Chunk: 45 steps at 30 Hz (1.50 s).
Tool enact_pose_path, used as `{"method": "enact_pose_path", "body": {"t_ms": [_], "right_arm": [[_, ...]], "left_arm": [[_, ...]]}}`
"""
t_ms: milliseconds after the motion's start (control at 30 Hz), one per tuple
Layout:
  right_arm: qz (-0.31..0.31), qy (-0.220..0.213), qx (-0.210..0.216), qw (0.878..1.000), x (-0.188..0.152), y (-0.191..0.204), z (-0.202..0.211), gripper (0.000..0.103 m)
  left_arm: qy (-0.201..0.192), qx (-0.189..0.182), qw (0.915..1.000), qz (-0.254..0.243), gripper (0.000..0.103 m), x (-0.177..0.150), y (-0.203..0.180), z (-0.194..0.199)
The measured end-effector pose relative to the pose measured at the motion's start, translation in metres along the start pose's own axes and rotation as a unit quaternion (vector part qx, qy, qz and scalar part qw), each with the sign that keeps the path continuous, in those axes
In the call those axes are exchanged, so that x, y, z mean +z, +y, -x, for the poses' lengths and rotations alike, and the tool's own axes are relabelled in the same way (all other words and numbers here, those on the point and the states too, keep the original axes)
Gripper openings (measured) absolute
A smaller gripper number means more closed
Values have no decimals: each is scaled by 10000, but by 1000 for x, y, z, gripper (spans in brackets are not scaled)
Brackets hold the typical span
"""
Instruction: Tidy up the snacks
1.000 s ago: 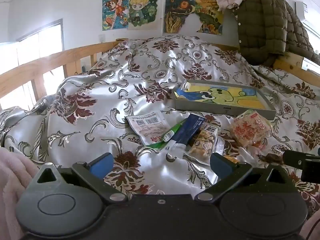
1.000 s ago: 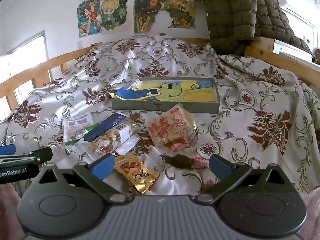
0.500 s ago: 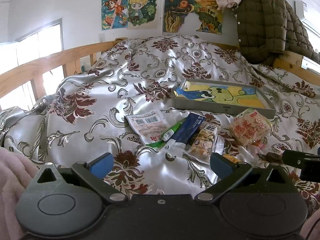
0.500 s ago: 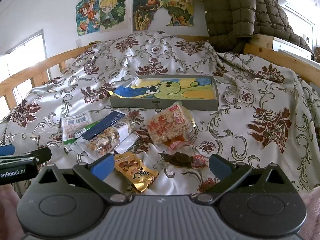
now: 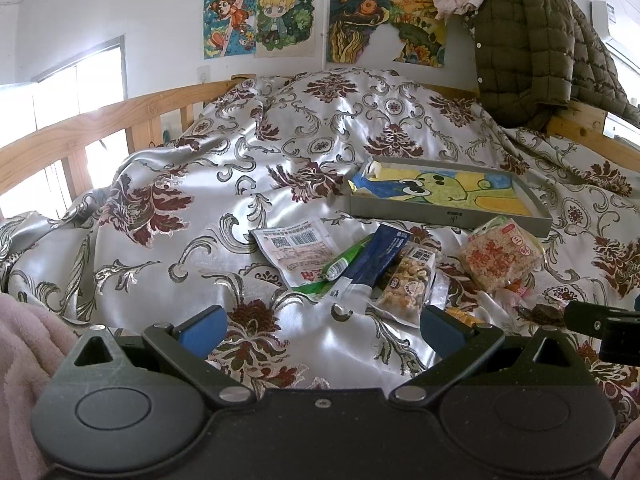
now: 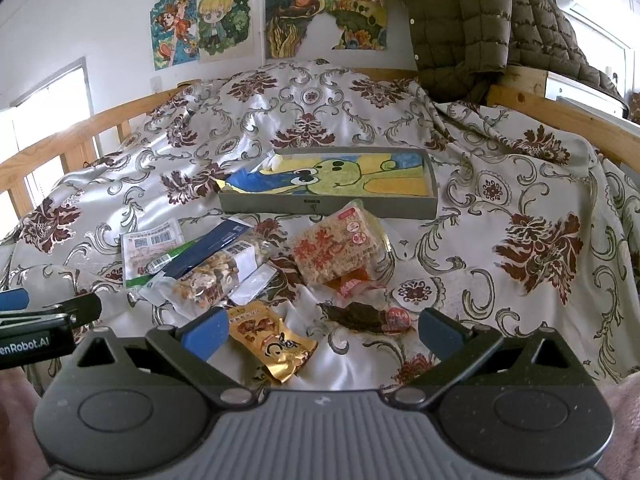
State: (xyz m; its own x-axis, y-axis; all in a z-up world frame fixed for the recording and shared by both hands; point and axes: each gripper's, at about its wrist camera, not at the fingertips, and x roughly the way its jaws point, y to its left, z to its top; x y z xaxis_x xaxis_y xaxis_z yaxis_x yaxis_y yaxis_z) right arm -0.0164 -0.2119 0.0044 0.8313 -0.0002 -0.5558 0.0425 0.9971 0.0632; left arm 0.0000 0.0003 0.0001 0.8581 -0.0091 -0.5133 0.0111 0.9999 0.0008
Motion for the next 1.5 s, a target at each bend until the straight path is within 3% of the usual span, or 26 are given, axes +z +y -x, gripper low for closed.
{"method": "enact_pose_path", "body": {"t_ms": [1500], "right_arm": [[-3, 54, -3, 10000, 0, 1, -3, 103]], "left_arm": [[25, 3, 10000, -1, 102, 0, 0, 0]]}}
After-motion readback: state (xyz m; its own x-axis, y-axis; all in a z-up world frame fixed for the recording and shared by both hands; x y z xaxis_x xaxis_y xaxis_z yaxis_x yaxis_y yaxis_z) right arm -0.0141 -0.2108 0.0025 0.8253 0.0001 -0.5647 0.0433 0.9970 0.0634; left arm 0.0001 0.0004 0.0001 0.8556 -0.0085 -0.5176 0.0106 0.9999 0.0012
